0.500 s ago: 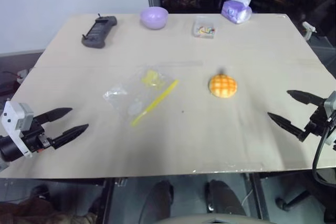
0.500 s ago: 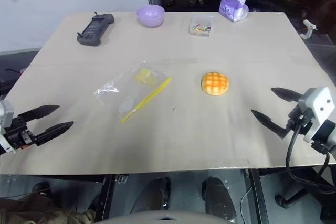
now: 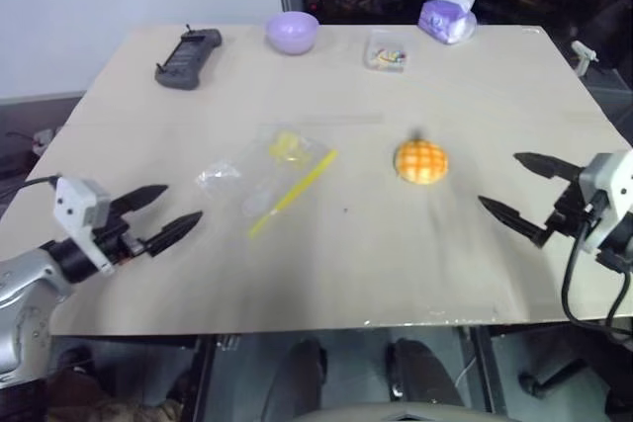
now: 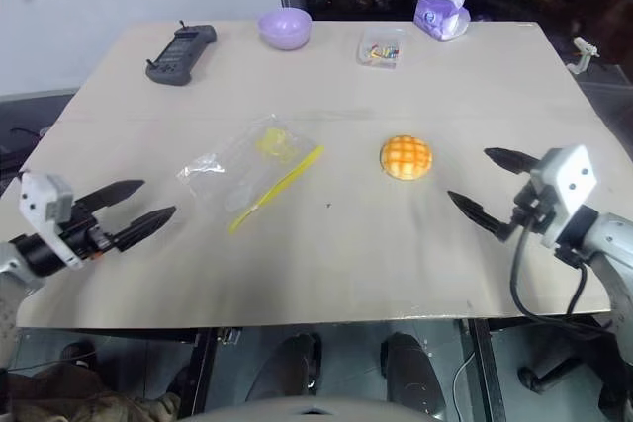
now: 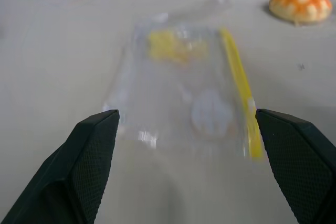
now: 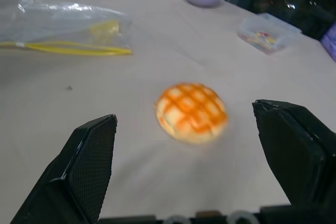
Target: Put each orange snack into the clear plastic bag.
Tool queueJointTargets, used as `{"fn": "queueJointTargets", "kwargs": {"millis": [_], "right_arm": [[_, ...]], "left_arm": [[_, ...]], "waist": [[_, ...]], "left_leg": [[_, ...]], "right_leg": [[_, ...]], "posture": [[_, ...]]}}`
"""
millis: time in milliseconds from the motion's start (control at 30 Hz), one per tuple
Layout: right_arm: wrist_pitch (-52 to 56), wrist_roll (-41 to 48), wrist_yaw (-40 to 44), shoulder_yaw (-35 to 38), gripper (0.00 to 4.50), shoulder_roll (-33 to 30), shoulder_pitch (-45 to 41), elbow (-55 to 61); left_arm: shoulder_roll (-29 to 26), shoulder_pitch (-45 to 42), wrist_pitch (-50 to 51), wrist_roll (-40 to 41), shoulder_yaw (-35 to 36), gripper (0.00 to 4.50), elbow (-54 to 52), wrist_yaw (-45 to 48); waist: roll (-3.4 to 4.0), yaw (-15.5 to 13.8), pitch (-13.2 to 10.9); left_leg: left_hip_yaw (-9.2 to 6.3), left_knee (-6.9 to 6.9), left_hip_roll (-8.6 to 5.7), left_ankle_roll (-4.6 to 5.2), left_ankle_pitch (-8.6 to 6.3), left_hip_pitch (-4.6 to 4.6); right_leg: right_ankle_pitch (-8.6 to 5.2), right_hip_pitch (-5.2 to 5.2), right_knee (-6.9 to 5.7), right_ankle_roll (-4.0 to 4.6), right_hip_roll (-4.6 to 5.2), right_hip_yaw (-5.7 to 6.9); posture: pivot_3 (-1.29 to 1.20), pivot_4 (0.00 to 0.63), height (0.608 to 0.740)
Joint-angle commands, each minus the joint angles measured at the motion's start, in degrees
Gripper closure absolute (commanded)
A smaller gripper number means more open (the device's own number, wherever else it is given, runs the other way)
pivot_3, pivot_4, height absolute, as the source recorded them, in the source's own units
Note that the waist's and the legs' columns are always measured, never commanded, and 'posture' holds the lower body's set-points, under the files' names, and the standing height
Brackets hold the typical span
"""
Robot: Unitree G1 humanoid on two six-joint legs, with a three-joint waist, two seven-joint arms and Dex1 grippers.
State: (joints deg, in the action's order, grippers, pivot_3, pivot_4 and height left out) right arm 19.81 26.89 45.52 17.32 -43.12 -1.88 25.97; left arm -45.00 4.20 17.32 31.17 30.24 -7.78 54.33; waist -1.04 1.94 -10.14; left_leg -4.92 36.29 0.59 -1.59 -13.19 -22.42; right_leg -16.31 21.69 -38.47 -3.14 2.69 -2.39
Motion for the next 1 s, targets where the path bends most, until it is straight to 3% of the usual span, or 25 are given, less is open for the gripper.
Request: {"fn": "queueJointTargets", "kwargs": {"millis": [33,133,300,467,633,800,900,1000], "right_arm": [[-1.1,-1.7,-1.8,-2.4,0.00,0.8,-4.0,0.0],[-0.9,-3.0,-2.4,-5.8,0.00,1.6,-7.6,-0.2],[0.4,-2.1,-1.4,-10.7,0.00,3.4,-10.7,1.1],[0.8,-3.3,-2.2,-14.8,0.00,4.6,-11.8,3.1],[0.8,-5.2,-3.6,-17.2,0.00,6.1,-12.6,3.6],[0.0,-6.3,-3.8,-18.1,0.00,7.0,-12.5,3.3],[-0.2,-7.2,-4.2,-18.4,0.00,7.5,-12.4,3.6],[0.1,-7.7,-4.5,-18.3,0.00,7.8,-12.5,4.0]], "left_arm": [[1.3,-2.2,0.9,-1.8,-0.8,0.08,-2.7,-6.2],[1.3,-4.5,12.6,2.0,-0.9,0.08,-4.9,-13.1],[1.0,-4.8,40.3,19.4,4.5,0.08,-5.4,-19.6],[2.7,-1.6,53.3,25.9,10.5,0.08,-2.1,-25.9],[7.7,-4.8,58.3,29.2,12.4,0.08,-1.1,-34.5],[15.1,-12.0,58.9,27.8,9.6,0.08,2.3,-43.0],[19.5,-18.8,58.9,27.5,8.1,0.08,7.1,-46.2],[20.0,-24.0,59.6,26.7,7.2,0.08,13.8,-46.2]], "waist": [[0.01,0.0,0.0],[0.00,0.1,0.0],[0.00,0.3,0.0],[0.00,0.4,0.0],[0.01,-0.3,0.0],[0.12,-1.4,0.1],[0.23,-2.1,0.2],[0.26,-2.3,0.2]], "left_leg": [[0.00,0.00,-0.02,0.00,0.00,0.00],[-0.02,0.00,-0.02,0.00,0.00,-0.01],[-0.11,0.02,-0.03,0.00,0.00,-0.04],[-0.12,0.01,-0.02,0.06,-0.04,-0.06],[-0.19,0.04,-0.13,0.06,-0.04,-0.02],[-0.20,0.12,-0.21,0.05,-0.03,0.06],[-0.23,0.15,-0.27,0.01,0.00,0.17],[-0.21,0.18,-0.30,-0.04,0.04,0.22]], "right_leg": [[0.00,0.00,0.00,0.00,0.00,0.00],[0.00,0.00,-0.01,-0.01,-0.01,0.01],[0.00,0.00,-0.06,-0.02,-0.01,0.10],[-0.02,0.07,-0.06,-0.02,-0.02,0.09],[-0.01,0.01,-0.13,-0.02,0.09,0.16],[-0.01,-0.05,-0.22,-0.03,0.11,0.14],[-0.01,-0.11,-0.38,-0.03,0.14,0.15],[-0.01,-0.14,-0.40,-0.03,0.13,0.12]], "posture": [[0.00,0.150,0.740],[0.00,0.150,0.740],[0.00,0.150,0.740],[0.00,0.150,0.740],[0.00,0.150,0.740],[0.00,0.150,0.740],[0.00,0.150,0.740],[0.00,0.150,0.740]]}}
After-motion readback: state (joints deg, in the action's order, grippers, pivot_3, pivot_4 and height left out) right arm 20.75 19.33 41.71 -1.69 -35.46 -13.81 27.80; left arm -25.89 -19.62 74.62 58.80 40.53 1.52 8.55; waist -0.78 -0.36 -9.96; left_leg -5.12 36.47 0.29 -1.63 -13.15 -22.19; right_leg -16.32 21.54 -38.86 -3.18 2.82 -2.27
